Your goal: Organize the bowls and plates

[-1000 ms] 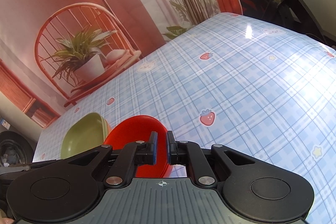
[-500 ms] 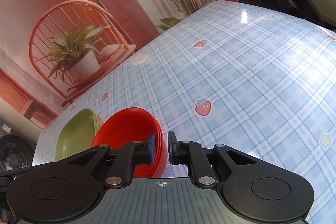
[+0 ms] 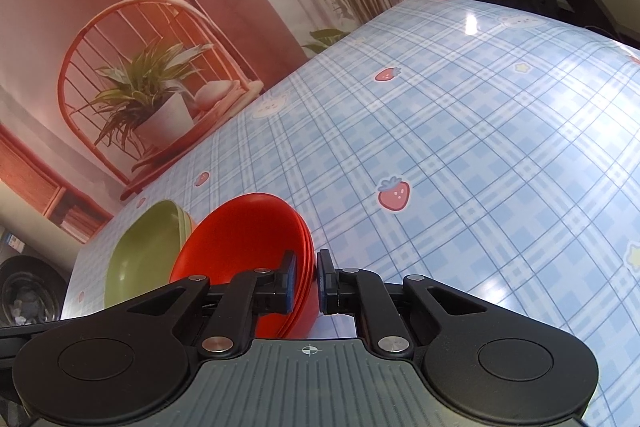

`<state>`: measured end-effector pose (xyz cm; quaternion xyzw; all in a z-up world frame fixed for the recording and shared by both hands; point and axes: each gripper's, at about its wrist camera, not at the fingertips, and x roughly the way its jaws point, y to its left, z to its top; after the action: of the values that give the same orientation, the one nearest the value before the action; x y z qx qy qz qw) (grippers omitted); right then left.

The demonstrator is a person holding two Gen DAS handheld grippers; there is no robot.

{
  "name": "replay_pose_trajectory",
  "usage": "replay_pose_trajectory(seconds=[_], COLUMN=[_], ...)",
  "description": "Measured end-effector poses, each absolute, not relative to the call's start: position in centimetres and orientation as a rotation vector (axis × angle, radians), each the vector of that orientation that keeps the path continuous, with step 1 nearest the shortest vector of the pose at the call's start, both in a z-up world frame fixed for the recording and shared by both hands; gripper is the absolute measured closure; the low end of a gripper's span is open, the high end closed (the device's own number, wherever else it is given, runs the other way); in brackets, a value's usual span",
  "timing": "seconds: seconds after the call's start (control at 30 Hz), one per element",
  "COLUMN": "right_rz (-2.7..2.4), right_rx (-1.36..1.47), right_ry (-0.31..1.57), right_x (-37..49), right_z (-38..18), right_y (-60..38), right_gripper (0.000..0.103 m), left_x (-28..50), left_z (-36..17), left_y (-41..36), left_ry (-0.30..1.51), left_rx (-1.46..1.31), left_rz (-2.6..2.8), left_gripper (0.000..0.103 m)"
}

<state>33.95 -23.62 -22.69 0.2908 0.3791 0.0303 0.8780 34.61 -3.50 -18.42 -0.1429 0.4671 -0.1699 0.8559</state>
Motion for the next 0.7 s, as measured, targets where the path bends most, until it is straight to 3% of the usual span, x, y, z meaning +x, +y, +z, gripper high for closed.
replay_pose_trajectory(seconds=[0.7], right_rz=[0.074], right_rx=[0.572], right_ry=[0.766], right_x=[35.1], right_z=[-18.9], right_y=[-21.9], right_gripper=[0.095], left_x=[34.5], left_z=[-14.5], left_y=[-1.3], left_ry=[0.876], left_rx=[-0.266], left_rz=[-0.383], left_gripper=[0.088])
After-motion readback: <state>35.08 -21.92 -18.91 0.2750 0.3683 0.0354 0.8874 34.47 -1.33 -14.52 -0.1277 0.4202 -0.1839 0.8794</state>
